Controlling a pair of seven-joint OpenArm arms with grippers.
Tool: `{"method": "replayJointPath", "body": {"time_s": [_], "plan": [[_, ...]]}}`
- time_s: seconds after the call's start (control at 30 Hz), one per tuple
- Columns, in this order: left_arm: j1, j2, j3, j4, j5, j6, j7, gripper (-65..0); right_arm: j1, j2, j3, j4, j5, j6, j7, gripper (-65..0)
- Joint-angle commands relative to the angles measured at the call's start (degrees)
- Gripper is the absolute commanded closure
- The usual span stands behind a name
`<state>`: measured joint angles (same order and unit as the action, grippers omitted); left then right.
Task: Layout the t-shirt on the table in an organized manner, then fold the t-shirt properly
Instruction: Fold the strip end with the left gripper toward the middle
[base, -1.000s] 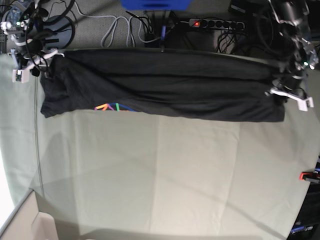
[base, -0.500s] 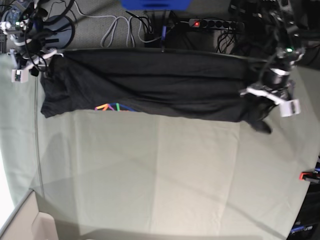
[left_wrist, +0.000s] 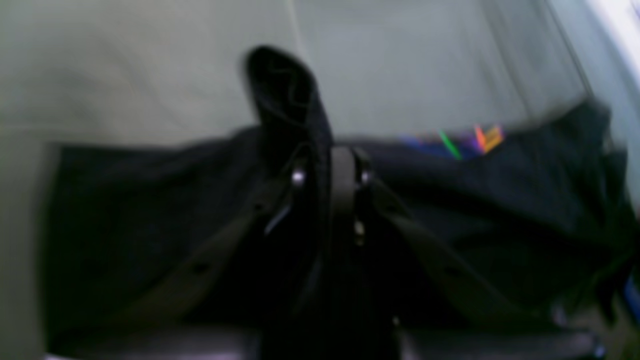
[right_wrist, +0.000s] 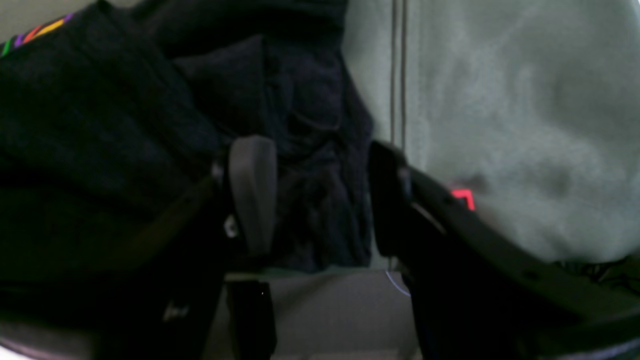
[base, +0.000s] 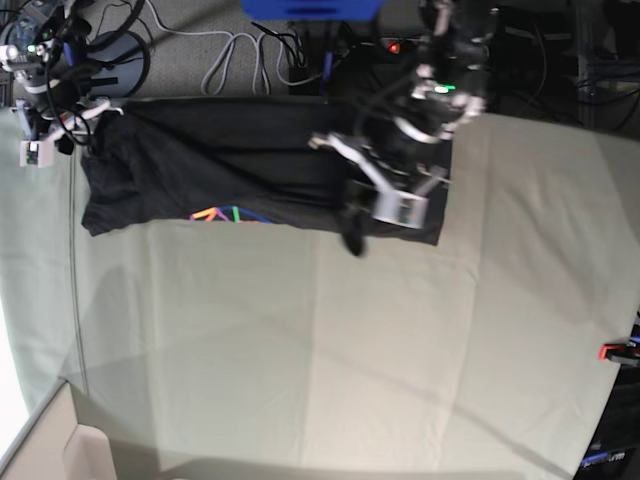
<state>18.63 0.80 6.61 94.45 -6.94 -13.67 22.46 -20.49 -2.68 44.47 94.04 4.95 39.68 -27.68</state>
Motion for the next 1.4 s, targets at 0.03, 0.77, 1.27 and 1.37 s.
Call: {"method": "replayJointPath", "body": {"time_s": [0.03,0.77,1.27,1.37], "plan": [[-1.7,0.6,2.8,-0.5,1.4,0.0,-2.4,0.0,0.1,0.6,0.3,0.9,0.9,0.3,1.3,-30.3],[-6.2,2.5,13.0,-7.6,1.6,0.1,-1.9,-30.2,0.1,1.4,0.3,1.2,0.9,0.3,1.3,-30.6],[-2.3,1.3,-7.6,0.3,2.1,-0.4,-1.8,-14.8,0.1,1.4,0.0,0.9,1.0,0.3,1.2,-30.6],[-2.3,1.3,-4.5,-3.4,2.1,-0.5,-1.5,-14.8,0.8,1.4,0.0,0.9,0.8,0.3,1.2,-30.6]]}}
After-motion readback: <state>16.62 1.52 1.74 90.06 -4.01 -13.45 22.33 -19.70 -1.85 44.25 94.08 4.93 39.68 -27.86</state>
